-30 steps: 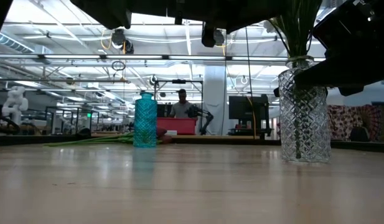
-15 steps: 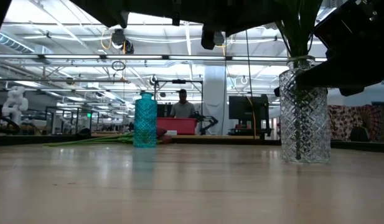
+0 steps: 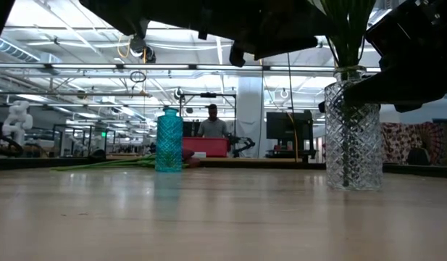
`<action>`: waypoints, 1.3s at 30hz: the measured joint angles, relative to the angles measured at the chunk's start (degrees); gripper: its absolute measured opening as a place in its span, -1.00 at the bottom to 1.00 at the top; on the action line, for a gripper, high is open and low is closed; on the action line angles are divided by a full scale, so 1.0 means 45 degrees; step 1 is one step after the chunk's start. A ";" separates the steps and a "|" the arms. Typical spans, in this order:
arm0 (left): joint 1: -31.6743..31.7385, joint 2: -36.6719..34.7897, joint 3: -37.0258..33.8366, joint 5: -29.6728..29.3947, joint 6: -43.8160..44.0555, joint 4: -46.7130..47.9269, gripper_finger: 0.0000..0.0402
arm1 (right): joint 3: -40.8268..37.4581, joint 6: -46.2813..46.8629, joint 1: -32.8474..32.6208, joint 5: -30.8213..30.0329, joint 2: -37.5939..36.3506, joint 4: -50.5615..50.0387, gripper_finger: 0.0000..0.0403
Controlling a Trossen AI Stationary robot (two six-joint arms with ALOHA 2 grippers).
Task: Sort flowers into vase by color
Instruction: Adjust the white flowers into the transparent vase
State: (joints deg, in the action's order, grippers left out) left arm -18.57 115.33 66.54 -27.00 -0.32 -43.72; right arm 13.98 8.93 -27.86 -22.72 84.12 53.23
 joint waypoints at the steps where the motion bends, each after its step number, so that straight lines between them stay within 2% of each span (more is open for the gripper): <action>1: -0.0030 0.0000 0.0000 -0.0123 -0.0005 -0.0005 -0.08 | 0.0000 -0.0031 0.0000 0.0000 0.0000 0.0000 0.21; 6: -0.0374 -0.0633 -0.0002 -0.0958 -0.0067 0.0737 0.23 | 0.0000 -0.0289 0.0000 -0.0289 0.0000 0.0005 0.22; 11: -0.0686 -0.1676 0.0000 -0.1869 -0.0029 0.3607 0.38 | -0.0005 -0.0753 0.0000 -0.0702 0.0000 0.0044 0.22; 20: -0.0903 -0.2979 0.0005 -0.2946 0.1206 0.8171 0.41 | -0.0007 -0.1144 0.0033 -0.2077 -0.0038 -0.0186 0.22; 25: -0.0908 -0.3283 0.0005 -0.3123 0.2023 0.9686 0.41 | 0.0005 -0.1130 0.0083 -0.3043 -0.0073 -0.0586 0.22; 30: -0.0903 -0.3361 0.0000 -0.3124 0.2312 0.9932 0.41 | 0.0033 -0.0523 0.0545 -0.2852 -0.0688 -0.0457 0.22; 33: -0.0894 -0.3358 0.0000 -0.3124 0.2312 0.9936 0.41 | 0.0246 -0.0660 0.0872 -0.2049 -0.1449 -0.0537 0.22; 39: -0.0869 -0.3359 0.0000 -0.3124 0.2312 0.9893 0.41 | 0.0440 -0.0928 0.1907 0.0048 -0.3133 -0.3599 0.22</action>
State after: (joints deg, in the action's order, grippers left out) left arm -22.48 100.21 66.54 -41.06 10.09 0.80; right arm 15.96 4.75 -19.28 -22.50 70.02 37.04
